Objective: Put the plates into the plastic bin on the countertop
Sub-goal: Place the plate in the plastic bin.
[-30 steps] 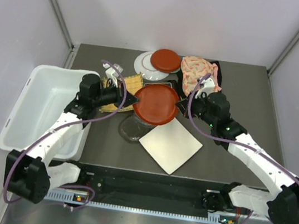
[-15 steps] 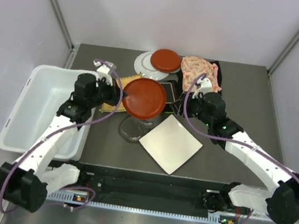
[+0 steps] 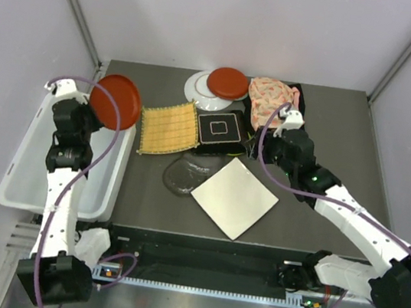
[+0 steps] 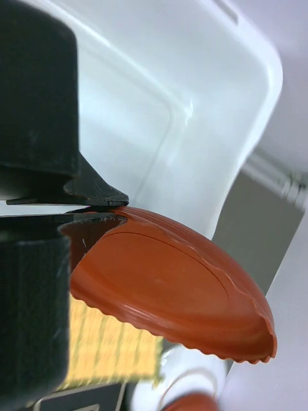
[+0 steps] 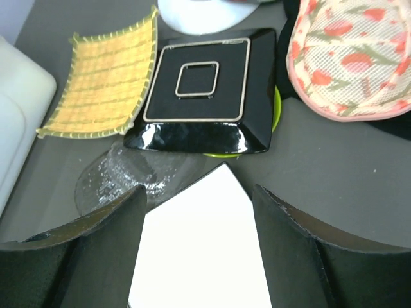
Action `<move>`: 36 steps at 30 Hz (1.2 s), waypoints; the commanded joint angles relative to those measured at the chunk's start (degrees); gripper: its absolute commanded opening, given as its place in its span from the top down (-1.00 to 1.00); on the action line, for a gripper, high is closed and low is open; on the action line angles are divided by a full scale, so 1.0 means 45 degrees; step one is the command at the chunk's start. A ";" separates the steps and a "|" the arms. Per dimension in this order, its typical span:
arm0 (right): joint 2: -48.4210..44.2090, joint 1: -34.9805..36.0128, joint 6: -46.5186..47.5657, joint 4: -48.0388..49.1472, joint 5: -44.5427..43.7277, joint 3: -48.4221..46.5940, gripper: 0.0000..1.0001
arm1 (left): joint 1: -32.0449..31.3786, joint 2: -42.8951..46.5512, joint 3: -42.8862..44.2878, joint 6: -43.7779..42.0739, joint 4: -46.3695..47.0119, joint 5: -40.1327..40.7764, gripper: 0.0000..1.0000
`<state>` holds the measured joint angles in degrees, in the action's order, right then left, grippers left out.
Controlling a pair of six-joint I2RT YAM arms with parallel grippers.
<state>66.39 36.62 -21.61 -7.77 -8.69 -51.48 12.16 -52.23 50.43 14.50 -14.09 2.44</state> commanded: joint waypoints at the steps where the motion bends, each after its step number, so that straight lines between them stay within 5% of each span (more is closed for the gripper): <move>1: -0.0847 -0.0286 -0.0003 0.0125 -0.0472 -0.0025 -0.35 | 0.0754 0.0551 0.0590 -0.0116 0.0277 0.2212 1.00; 7: -0.1315 -0.0852 -0.0159 0.0086 -0.0179 0.0425 -0.35 | 0.1124 -0.0209 0.0550 -0.0488 0.0259 0.3264 1.00; 19: -0.1980 -0.1438 -0.0374 -0.0265 0.0153 0.0894 -0.37 | 0.1926 -0.3078 0.0745 -0.0410 -0.0267 0.1081 1.00; 33: -0.1551 -0.1771 -0.0628 -0.0323 0.0798 0.0933 -0.46 | 0.1965 -0.5657 0.1369 -0.0722 -0.1321 0.0591 1.00; 36: -0.1511 -0.1771 -0.0609 -0.0480 0.0798 0.0855 -0.47 | 0.1984 -0.6963 0.2013 -0.0703 -0.2238 0.0435 0.69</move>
<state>59.18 29.30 -23.83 -9.93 -5.87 -47.24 20.75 -78.32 54.92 11.73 -20.97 6.37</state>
